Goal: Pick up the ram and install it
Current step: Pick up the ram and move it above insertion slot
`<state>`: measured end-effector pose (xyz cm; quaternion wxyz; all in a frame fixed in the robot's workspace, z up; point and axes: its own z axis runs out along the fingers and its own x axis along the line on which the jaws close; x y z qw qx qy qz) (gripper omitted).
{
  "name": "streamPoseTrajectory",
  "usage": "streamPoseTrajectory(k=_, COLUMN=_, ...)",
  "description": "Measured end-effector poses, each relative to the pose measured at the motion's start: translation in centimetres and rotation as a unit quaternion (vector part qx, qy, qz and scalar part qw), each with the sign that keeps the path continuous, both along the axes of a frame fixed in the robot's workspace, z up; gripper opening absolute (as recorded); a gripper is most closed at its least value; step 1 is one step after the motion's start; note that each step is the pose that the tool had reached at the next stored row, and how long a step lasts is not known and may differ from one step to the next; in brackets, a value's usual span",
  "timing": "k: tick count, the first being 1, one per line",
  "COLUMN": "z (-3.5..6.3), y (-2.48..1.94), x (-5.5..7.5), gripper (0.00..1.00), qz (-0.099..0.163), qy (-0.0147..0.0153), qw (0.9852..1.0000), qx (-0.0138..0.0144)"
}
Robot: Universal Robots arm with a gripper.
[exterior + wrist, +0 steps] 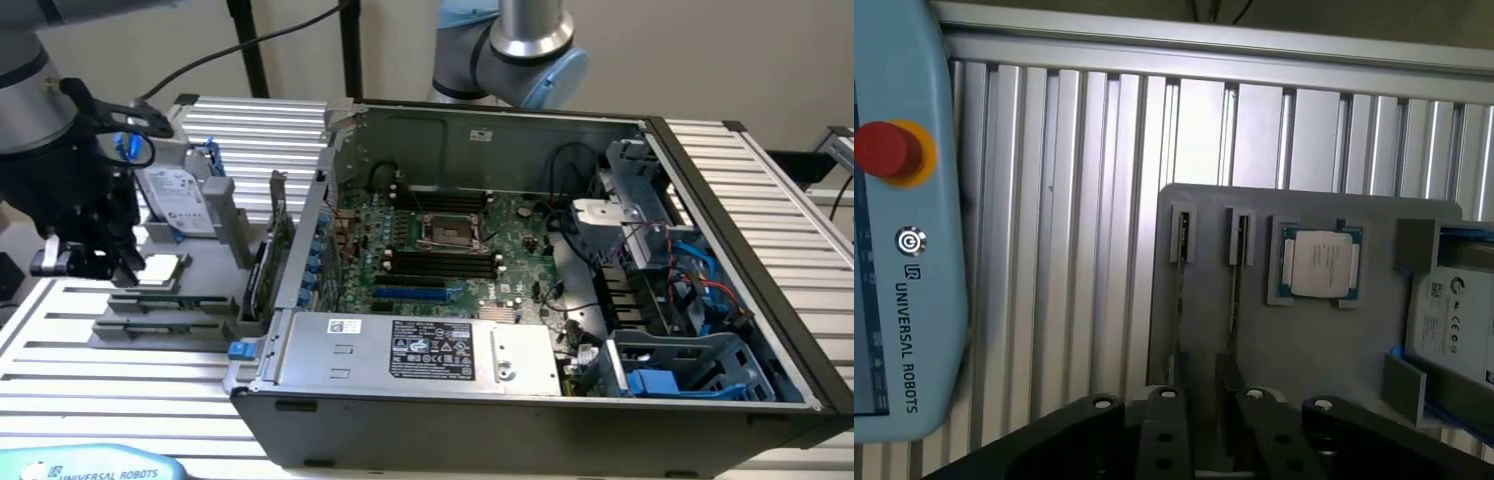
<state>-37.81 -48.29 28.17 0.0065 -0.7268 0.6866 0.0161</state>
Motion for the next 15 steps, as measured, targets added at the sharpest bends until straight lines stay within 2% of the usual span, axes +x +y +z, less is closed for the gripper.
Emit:
streamPoseTrajectory(k=1, z=-0.18, y=0.0, x=0.1, gripper=0.3, qz=0.0, qy=0.0, qw=1.0, qx=0.0)
streamPoseTrajectory(k=3, z=-0.54, y=0.0, x=0.1, gripper=0.3, qz=0.0, qy=0.0, qw=1.0, qx=0.0)
streamPoseTrajectory(k=4, z=-0.73, y=0.0, x=0.2, gripper=0.36, qz=0.0, qy=0.0, qw=1.0, qx=0.0)
streamPoseTrajectory(k=15, z=-2.73, y=0.0, x=0.5, gripper=0.36, qz=0.0, qy=0.0, qw=1.0, qx=0.0)
